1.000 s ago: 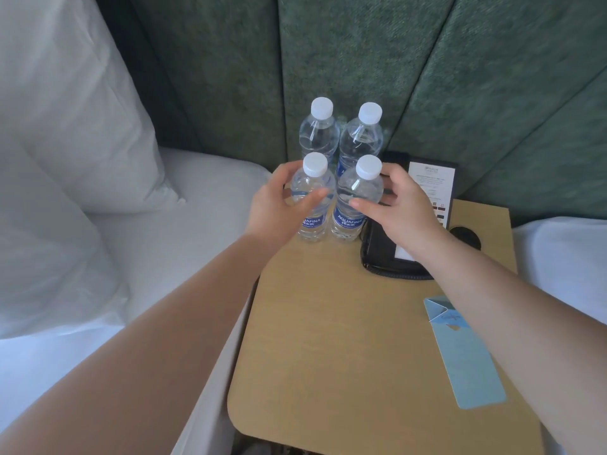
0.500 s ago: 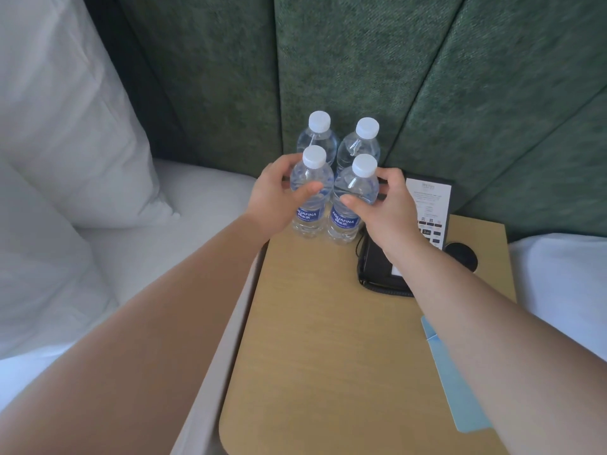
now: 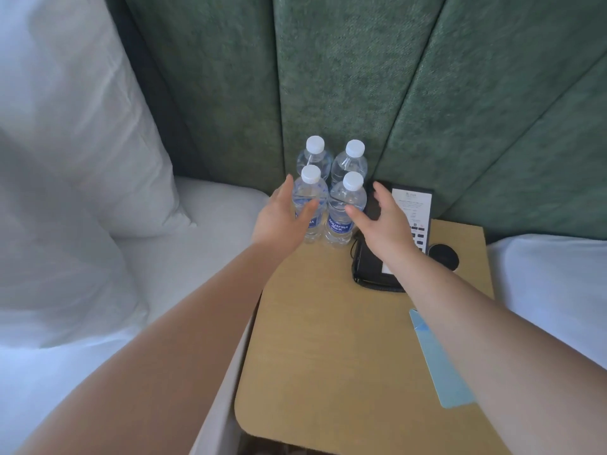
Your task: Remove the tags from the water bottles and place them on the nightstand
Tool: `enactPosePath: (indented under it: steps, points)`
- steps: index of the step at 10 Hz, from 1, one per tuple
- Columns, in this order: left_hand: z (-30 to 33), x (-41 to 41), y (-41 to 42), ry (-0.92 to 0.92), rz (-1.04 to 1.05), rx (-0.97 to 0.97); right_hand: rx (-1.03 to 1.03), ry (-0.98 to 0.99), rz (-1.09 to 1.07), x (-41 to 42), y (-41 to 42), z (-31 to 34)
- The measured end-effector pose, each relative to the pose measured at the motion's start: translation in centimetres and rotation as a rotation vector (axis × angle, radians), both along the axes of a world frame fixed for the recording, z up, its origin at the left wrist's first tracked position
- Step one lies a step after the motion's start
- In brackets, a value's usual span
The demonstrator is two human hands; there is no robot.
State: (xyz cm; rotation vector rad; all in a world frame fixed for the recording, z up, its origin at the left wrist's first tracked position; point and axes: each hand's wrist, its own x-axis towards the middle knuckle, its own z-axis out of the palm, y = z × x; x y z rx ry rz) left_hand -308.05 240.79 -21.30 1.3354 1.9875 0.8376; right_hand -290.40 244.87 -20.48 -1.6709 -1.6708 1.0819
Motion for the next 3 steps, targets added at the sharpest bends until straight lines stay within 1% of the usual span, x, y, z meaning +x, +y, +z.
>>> enactPosePath:
  steps: [1,2,3]
  points:
    - [3.1,0.7,-2.4,0.121,-0.007,0.021,0.034,-0.091,0.05,0.7,-2.1,2.8]
    - [6.4,1.8,-5.6,0.172,-0.026,0.115,0.105,-0.124,0.094,1.4,-5.1,5.6]
    - [8.7,2.8,-8.7,0.207,-0.053,0.12,0.129,-0.15,0.103,2.3,-7.7,8.0]
